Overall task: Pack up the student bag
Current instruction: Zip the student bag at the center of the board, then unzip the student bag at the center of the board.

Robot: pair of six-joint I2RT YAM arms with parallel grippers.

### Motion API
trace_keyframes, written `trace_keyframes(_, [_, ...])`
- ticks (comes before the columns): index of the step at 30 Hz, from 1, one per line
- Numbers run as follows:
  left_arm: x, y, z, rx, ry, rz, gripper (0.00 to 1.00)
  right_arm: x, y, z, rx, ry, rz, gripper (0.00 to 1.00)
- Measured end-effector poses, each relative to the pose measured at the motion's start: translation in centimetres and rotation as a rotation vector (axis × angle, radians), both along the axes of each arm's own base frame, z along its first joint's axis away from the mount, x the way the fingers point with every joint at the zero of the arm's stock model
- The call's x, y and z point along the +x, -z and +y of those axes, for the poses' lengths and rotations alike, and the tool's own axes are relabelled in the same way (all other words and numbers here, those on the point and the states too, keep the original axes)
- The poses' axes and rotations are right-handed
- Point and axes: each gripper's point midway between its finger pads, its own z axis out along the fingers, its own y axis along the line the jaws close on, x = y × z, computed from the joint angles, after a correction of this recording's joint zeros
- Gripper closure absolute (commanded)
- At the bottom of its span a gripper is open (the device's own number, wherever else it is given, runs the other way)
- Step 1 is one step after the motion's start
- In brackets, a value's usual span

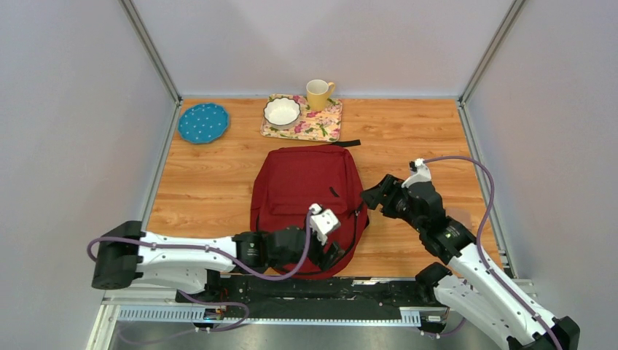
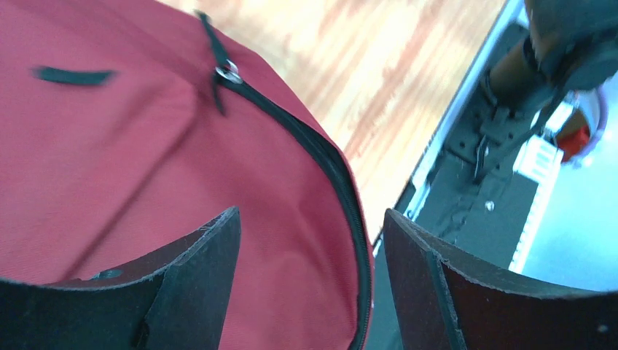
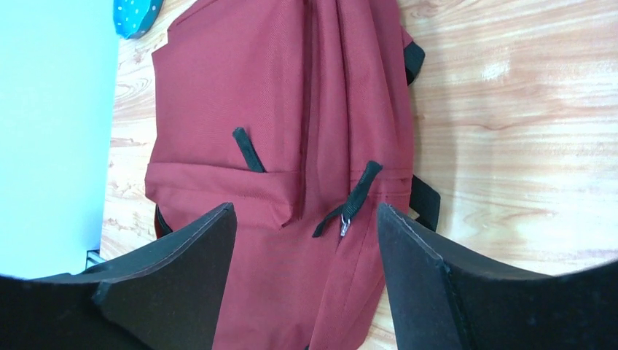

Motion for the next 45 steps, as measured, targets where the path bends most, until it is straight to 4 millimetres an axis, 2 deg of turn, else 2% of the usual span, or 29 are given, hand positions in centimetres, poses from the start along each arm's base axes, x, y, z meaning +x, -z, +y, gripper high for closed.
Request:
trace_keyframes(3, [1.7, -3.2, 1.5, -0.077, -0.062, -0.014, 0.21, -0.5, 0.4, 0.0, 0.01, -0.007, 0.021, 0.3])
trace_keyframes(6, [4.1, -4.7, 3.1, -0.112, -0.149, -0.002, 0.21, -0.9, 1.3, 0.5, 0.014, -0.027, 0.07, 0.38])
trace_keyframes(7, [5.2, -5.0, 3.7, -0.12, -0.188, 0.008, 0.21, -1.0, 1.8, 0.8, 0.016, -0.038, 0.093, 0.44])
trace_keyframes(8, [5.9, -5.1, 4.0, -0.122, -0.21, 0.02, 0.21, -1.1, 2.2, 1.1, 0.021, -0.048, 0.117, 0.45])
trace_keyframes(11, [8.3, -5.2, 5.2, -0.131, -0.293, 0.072, 0.21, -1.4, 2.9, 2.1, 0.051, -0.077, 0.164, 0.45])
trace_keyframes(15, [10.7, -5.4, 5.7, -0.17, -0.36, 0.157, 0.21, -1.1, 2.6, 3.4, 0.103, -0.11, 0.176, 0.44])
trace_keyframes(21, [12.7, -4.1, 5.4, -0.21, -0.383, 0.301, 0.21, -0.5, 4.1, 4.7, 0.111, -0.14, 0.235, 0.45])
trace_keyframes(26, [13.9, -3.6, 3.8, -0.223, -0.363, 0.391, 0.22, -0.3, 5.4, 5.7, 0.115, -0.17, 0.279, 0.46])
trace_keyframes(34, [15.1, -1.9, 2.8, -0.249, -0.381, 0.5, 0.24, 0.3, 5.1, 6.9, 0.155, -0.211, 0.26, 0.55])
trace_keyframes(42, [16.0, -0.2, 1.8, -0.238, -0.397, 0.565, 0.27, 0.4, 4.7, 7.3, 0.172, -0.224, 0.248, 0.64])
trace_keyframes(45, [16.5, 0.3, 1.5, -0.242, -0.395, 0.583, 0.32, 0.4, 4.7, 7.3, 0.176, -0.228, 0.244, 0.67])
